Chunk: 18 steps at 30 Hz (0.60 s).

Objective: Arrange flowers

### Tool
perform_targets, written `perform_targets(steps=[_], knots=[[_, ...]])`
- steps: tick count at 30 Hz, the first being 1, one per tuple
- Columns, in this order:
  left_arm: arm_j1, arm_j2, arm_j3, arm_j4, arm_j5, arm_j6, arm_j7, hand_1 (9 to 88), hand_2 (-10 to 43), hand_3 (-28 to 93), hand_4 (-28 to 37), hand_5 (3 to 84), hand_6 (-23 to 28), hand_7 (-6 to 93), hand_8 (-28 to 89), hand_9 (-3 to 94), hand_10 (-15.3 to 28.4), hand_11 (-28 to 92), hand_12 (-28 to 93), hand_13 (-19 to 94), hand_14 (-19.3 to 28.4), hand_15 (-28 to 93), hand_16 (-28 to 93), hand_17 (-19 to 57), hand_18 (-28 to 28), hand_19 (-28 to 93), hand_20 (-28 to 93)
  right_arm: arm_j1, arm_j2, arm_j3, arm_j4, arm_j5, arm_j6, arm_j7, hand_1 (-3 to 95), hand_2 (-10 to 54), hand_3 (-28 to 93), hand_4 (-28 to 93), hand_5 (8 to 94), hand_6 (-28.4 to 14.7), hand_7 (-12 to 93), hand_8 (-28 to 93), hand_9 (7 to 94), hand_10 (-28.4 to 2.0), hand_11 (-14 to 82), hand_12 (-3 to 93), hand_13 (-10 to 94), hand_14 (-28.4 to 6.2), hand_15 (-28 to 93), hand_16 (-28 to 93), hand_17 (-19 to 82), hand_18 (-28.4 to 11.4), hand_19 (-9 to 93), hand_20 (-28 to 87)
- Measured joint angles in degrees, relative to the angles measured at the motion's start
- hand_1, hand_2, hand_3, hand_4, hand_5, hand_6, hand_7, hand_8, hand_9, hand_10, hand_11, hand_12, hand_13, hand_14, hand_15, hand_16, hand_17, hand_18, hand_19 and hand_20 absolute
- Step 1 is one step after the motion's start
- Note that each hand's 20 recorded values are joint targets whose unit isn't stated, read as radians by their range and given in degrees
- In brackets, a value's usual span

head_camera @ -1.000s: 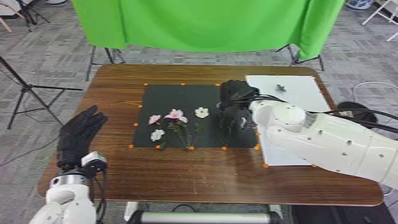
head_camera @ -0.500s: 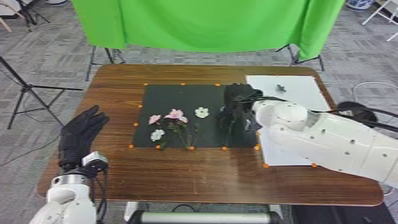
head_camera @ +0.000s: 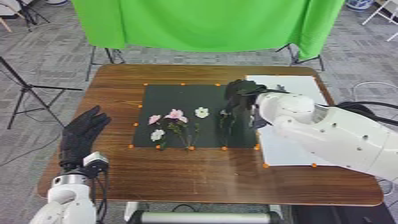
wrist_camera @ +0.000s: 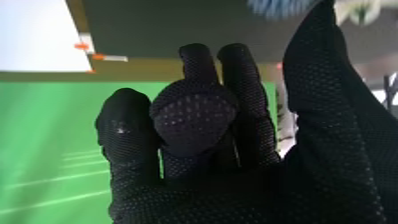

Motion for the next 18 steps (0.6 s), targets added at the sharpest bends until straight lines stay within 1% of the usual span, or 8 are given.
perform_targets(steps=[5, 7, 10, 13, 15, 18], knots=[[0.0, 0.0, -0.01, -0.01, 0.01, -0.05, -0.14, 36.1, 15.8, 70, -25.0, 52.5, 3.5, 15.6, -8, 51.1, 13.3, 22, 11, 44, 16.0, 24, -3, 15.0, 11.2, 8, 22, -0.2, 0.8, 3.4, -0.9, 1.4, -0.4, 0.0, 28.7, -9.3, 71, -14, 50.5, 1.5, 14, -10, 56.6, -12.7, 7.5, 14.0, 86, -2.9, 65, 27, 60, -16.5, 93, 55], [0.0, 0.0, -0.01, -0.01, 0.02, -0.05, -0.21, 36.0, 15.7, 70, -24.9, 52.5, 3.5, 15.6, -8, 51.1, 13.4, 22, 11, 44, 16.0, 24, -3, 15.0, 11.2, 8, 22, -0.2, 1.0, 4.5, -0.9, 1.3, -0.3, 0.2, 27.0, -9.4, 71, -13, 48.4, 0.9, 12, -9, 54.4, -13.6, 7.1, 13.9, 86, -3.0, 65, 28, 59, -16.8, 93, 54], [0.0, 0.0, 0.01, -0.01, 0.03, -0.05, -0.26, 36.0, 15.7, 70, -24.8, 52.5, 3.5, 15.6, -8, 51.2, 13.2, 22, 11, 44, 16.0, 24, -3, 14.9, 11.2, 8, 22, 0.1, 1.1, 5.6, -0.2, 0.5, 1.0, 1.8, 22.0, -9.5, 67, -12, 41.2, -0.4, 8, -7, 46.2, -16.4, 5.5, 13.5, 83, -4.3, 66, 28, 57, -18.0, 93, 53], [0.0, 0.0, 0.02, -0.01, 0.05, -0.05, -0.33, 35.9, 15.6, 70, -24.8, 52.5, 3.4, 15.5, -8, 51.2, 13.2, 22, 11, 44, 16.0, 24, -3, 14.9, 11.2, 8, 22, 0.1, 0.6, 7.6, 1.7, -0.3, 1.3, 6.2, 18.2, -9.5, 63, -12, 33.7, -1.3, 4, -5, 39.5, -19.7, 3.9, 13.0, 81, -5.8, 65, 27, 55, -19.6, 93, 51], [0.1, 0.0, 0.02, -0.01, 0.05, -0.05, -0.35, 36.0, 15.6, 70, -24.8, 52.5, 3.4, 15.5, -8, 51.1, 13.2, 22, 11, 45, 16.0, 24, -3, 14.8, 11.2, 8, 22, 0.2, 0.0, 9.4, 4.0, -0.3, -0.5, 9.7, 17.1, -9.5, 62, -13, 31.2, -1.5, 3, -4, 37.3, -20.8, 3.1, 12.6, 81, -6.4, 65, 27, 54, -20.3, 93, 50], [0.1, -0.11, 0.02, -0.01, 0.06, -0.05, -0.37, 35.9, 15.6, 71, -24.8, 52.5, 3.4, 15.5, -8, 51.2, 13.2, 22, 11, 45, 16.0, 24, -3, 14.8, 11.3, 8, 22, 1.1, -0.9, 10.3, 8.5, -0.3, -7.3, 13.1, 17.0, -9.5, 60, -14, 30.6, -1.5, 3, -4, 37.4, -21.5, 3.2, 12.4, 81, -6.8, 65, 27, 54, -20.5, 93, 50]])
